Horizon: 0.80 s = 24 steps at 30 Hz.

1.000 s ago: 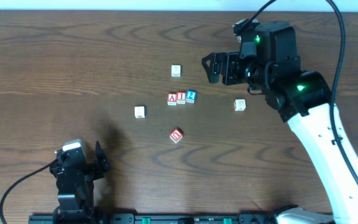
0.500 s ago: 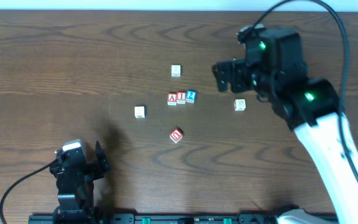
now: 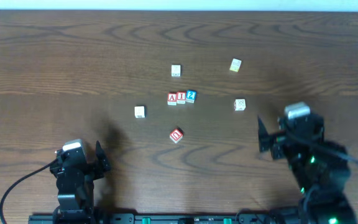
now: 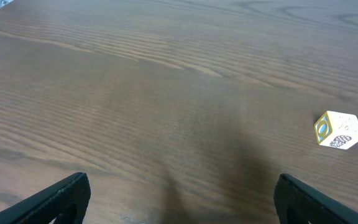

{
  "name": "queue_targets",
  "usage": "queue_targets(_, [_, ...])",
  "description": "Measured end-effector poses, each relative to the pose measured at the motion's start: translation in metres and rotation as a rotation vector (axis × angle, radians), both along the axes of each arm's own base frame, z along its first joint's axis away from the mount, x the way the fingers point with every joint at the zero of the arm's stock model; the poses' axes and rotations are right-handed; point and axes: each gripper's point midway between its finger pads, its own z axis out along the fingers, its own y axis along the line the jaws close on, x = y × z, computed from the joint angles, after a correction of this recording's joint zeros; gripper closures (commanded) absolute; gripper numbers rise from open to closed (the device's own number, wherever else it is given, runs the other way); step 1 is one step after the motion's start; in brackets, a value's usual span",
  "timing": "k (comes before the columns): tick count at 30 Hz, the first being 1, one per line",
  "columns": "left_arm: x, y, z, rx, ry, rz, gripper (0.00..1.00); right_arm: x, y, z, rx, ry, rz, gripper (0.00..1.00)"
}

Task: Spell out Ai2

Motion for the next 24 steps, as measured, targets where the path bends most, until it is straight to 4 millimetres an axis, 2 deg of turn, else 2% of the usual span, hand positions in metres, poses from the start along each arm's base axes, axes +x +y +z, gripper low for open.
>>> queue_targets(4, [0.000,0.000,0.000,0.000,0.000,0.000,0.05,-0.015,-0.008,-0.053,-0.004,0.011,-0.024,0.01])
queue_targets(10, [0.000,0.000,0.000,0.000,0.000,-0.001,0.05,-0.024,-0.009,-0.099,0.015,-0.002,-0.031,0.01])
queue_targets(13, [0.000,0.000,0.000,0.000,0.000,0.000,0.05,-0.025,-0.009,-0.107,0.032,-0.004,-0.038,0.01])
queue_targets(24, [0.000,0.000,0.000,0.000,0.000,0.000,0.05,-0.024,-0.009,-0.101,0.048,-0.030,-0.042,0.01])
